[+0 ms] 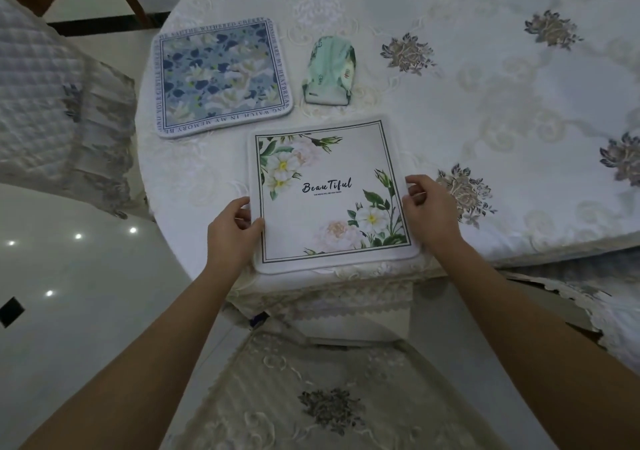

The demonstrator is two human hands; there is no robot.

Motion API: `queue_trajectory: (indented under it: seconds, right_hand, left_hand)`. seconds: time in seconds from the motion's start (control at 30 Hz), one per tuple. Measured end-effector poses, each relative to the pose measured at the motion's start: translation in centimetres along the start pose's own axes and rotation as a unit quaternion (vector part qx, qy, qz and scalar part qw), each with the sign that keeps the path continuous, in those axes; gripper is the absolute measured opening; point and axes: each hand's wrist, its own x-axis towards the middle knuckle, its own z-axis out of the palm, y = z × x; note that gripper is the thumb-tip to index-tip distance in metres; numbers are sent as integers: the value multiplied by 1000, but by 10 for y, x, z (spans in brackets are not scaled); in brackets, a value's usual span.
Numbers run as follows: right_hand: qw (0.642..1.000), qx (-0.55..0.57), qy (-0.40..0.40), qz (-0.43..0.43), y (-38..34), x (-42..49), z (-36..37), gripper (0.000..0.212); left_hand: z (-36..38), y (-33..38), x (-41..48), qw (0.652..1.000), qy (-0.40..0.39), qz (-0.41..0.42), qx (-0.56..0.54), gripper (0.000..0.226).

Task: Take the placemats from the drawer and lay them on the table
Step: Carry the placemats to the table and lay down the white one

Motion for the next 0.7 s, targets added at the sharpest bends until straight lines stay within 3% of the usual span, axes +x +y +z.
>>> queue_trajectory:
  seconds: [0.47, 0.7]
  right_hand:
    - [997, -60, -13, -45, -4, 1, -1, 44]
    - [972, -176, 14, -154, -10, 21, 18, 45]
  left_hand:
    - [0, -3, 9, 996, -13, 51, 68, 49]
    - [13, 1, 36, 973, 21, 144, 180, 40]
